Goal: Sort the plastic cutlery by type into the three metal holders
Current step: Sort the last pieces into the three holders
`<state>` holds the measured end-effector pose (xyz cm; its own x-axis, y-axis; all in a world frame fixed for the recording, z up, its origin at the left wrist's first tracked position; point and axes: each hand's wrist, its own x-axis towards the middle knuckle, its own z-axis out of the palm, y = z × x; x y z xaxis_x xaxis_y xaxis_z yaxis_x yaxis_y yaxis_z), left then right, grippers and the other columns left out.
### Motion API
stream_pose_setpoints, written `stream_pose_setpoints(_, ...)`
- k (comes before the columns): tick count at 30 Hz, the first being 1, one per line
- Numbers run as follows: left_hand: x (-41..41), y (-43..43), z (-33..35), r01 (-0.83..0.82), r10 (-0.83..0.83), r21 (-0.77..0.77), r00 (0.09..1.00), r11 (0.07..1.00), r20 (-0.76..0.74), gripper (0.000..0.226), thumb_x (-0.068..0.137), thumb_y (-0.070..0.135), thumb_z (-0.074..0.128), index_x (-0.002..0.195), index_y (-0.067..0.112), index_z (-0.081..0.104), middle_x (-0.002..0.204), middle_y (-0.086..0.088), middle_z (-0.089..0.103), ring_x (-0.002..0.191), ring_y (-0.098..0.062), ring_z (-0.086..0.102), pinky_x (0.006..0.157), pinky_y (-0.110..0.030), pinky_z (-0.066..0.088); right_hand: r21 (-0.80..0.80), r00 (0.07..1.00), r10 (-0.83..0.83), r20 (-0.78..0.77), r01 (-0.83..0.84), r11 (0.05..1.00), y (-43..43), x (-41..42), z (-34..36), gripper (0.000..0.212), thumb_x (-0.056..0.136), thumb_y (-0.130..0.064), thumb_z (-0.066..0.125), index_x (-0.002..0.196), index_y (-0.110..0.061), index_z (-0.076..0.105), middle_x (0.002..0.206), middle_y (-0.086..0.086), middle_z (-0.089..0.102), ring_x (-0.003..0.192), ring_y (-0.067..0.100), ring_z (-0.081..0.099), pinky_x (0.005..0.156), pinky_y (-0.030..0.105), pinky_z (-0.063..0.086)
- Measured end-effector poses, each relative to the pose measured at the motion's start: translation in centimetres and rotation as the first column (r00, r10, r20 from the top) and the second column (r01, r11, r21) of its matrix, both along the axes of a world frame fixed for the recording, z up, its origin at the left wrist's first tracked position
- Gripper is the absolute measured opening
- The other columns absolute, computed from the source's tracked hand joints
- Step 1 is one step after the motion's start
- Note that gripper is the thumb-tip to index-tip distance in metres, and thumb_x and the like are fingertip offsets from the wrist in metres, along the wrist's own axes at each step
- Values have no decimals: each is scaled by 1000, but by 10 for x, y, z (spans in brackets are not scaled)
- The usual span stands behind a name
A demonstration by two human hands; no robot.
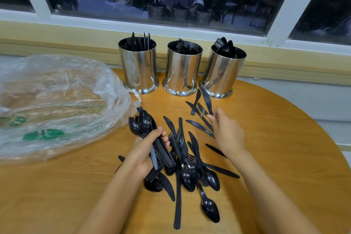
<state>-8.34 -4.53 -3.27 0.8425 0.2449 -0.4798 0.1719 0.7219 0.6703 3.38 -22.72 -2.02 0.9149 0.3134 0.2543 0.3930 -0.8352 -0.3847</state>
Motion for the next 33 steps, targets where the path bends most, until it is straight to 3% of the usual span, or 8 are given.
stream_pose_setpoints(6,8,-10,4,-87,88,-50,996,995,18,21,92,12,65,107,-3,64,93,-11,75,78,-18,74,72,-28,62,458,863,323,-389,-123,880,34,-38,8,16,103,-18,43,109,-28,55,75,-12,52,63,1,48,58,16,38)
stream_pose_setpoints(10,8,-14,6,-72,72,8,997,997,35,26,92,13,64,114,-3,64,104,-16,74,94,-24,74,78,-33,61,552,900,317,-298,-109,827,48,-58,1,13,93,-13,62,98,-25,64,81,-8,65,73,3,62,71,18,50)
stream_pose_setpoints(13,6,-11,8,-110,112,75,994,991,-11,19,90,14,67,102,0,68,87,-10,75,78,-21,73,71,-34,59,562,877,390,-282,-179,808,48,-62,-2,6,90,-18,66,91,-23,71,82,-12,70,78,-1,63,72,13,48)
stream_pose_setpoints(17,4,-2,8,-194,196,45,980,980,-34,10,92,11,64,95,2,64,77,-5,66,63,-14,59,61,-27,56,420,961,195,-196,-98,902,21,-37,0,8,91,-21,65,95,-23,72,91,-15,69,79,-4,60,70,8,44)
stream_pose_setpoints(20,1,1,8,-168,171,66,984,984,-57,14,93,15,64,84,5,67,70,-4,60,53,-11,56,56,-27,52,-23,993,-2,-121,-1,1000,-10,-12,-8,19,95,-21,61,112,-18,69,103,0,69,89,14,64,69,21,48)
stream_pose_setpoints(23,1,1,8,-126,132,90,989,988,-63,18,92,20,65,87,3,69,62,-2,55,56,-15,54,49,-25,53,-346,997,-71,-40,53,937,-27,-3,-20,23,96,-20,59,118,-21,65,101,2,65,90,21,64,64,28,50)
stream_pose_setpoints(29,2,-3,6,-162,162,-19,987,987,1,23,90,11,66,110,0,63,75,-5,69,68,-15,64,66,-26,58,-262,995,-24,-99,-3,965,-28,3,-22,20,95,-17,59,114,-20,65,102,-1,68,106,19,55,76,32,52)
stream_pose_setpoints(33,4,-9,8,-151,151,-7,989,989,9,12,91,6,64,97,-4,64,95,-16,75,89,-21,73,82,-33,59,74,966,91,-241,-75,994,-14,-8,-4,9,97,-31,56,95,-22,58,82,-10,60,77,9,57,62,21,45)
